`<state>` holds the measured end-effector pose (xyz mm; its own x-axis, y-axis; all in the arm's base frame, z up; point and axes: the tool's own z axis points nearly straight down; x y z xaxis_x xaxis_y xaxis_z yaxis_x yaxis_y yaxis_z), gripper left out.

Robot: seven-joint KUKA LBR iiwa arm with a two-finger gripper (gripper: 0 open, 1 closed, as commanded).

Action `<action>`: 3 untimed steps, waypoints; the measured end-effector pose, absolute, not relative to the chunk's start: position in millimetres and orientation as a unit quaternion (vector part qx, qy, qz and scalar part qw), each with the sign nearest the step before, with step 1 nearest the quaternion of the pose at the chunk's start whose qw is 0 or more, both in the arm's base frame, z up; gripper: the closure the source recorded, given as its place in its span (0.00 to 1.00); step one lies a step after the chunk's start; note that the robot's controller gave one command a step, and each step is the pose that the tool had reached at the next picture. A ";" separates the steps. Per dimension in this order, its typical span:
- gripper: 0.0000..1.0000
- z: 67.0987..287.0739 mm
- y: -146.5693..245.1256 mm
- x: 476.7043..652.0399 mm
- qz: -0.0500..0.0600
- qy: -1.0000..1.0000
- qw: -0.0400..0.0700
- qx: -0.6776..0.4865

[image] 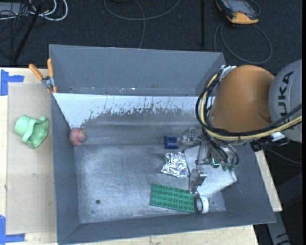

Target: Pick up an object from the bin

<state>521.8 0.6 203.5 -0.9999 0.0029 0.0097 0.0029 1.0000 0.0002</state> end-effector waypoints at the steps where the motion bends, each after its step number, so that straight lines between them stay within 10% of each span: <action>1: 0.00 72.5 -24.8 483.8 0.000 -1.000 -0.018 0.021; 3: 0.00 75.3 -24.6 490.6 0.000 -1.000 -0.004 0.021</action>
Offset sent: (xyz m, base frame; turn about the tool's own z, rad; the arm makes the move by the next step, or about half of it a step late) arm -0.0472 -0.0257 -0.1335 -0.0522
